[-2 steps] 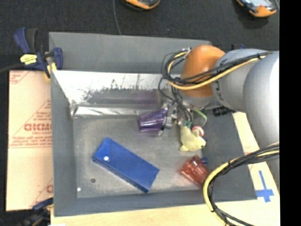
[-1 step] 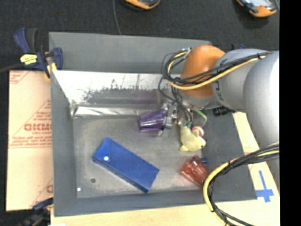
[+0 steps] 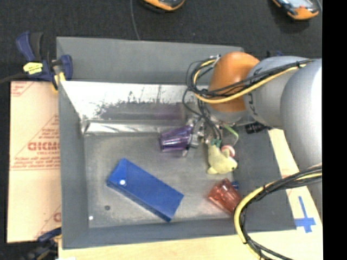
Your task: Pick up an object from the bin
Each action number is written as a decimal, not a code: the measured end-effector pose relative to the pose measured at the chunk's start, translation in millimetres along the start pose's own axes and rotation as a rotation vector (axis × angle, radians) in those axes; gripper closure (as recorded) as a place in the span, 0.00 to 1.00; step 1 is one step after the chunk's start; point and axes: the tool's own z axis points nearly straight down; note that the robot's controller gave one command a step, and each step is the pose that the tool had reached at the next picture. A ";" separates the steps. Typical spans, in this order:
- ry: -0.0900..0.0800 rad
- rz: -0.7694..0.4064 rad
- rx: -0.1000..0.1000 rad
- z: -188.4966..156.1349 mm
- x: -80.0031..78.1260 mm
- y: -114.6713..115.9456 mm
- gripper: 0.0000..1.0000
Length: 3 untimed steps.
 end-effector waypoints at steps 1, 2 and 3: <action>0.000 0.000 0.000 0.0 0.0 0.0 1.00; 0.000 0.000 0.000 0.0 0.0 0.0 1.00; 0.000 0.000 0.000 0.0 0.0 0.0 1.00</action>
Offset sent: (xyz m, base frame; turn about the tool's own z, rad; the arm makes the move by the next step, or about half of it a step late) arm 0.0000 0.0000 0.0000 0.0000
